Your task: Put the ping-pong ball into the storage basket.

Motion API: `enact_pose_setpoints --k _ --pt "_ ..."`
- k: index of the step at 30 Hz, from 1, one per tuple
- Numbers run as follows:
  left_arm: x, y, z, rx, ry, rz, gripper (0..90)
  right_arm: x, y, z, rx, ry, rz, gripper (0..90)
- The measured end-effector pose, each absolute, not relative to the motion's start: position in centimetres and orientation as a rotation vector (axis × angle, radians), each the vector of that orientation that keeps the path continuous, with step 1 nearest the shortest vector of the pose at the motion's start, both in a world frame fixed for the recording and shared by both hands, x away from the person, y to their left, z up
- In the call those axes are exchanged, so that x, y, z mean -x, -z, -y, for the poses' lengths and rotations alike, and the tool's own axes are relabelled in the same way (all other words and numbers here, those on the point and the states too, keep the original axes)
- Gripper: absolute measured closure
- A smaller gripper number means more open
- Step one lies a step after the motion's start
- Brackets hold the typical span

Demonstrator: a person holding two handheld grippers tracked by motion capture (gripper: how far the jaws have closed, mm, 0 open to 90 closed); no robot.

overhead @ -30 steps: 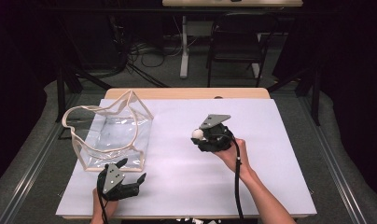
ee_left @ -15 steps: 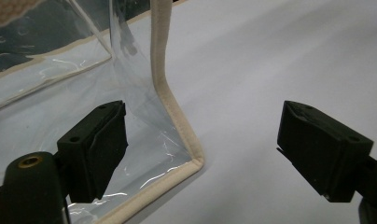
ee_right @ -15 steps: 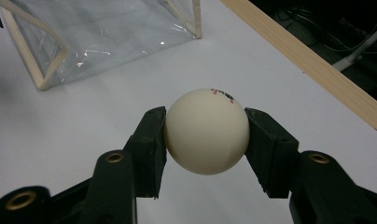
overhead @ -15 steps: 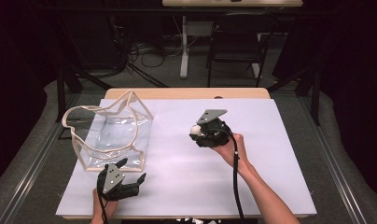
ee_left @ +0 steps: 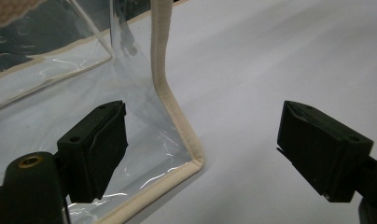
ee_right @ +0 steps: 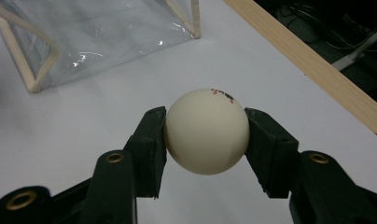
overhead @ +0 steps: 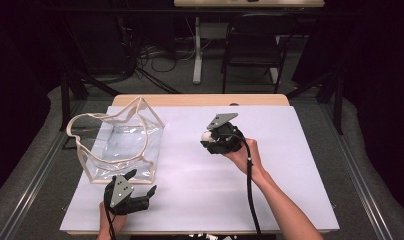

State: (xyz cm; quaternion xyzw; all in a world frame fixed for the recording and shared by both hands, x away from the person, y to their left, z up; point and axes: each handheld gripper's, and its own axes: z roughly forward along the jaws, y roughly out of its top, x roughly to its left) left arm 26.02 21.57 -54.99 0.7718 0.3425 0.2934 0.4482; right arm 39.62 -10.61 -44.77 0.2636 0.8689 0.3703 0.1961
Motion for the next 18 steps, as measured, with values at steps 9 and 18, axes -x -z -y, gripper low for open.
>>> enact_pose_setpoints --k 9,18 --pt "-26.0 55.0 -21.6 -1.909 -0.728 -0.849 16.1 -40.3 44.5 10.0 -0.732 -1.023 -2.446 50.8" --pt "-26.0 55.0 -21.6 -1.908 -0.729 -0.849 16.1 -41.1 44.2 9.4 -0.733 -1.019 -2.452 50.8"
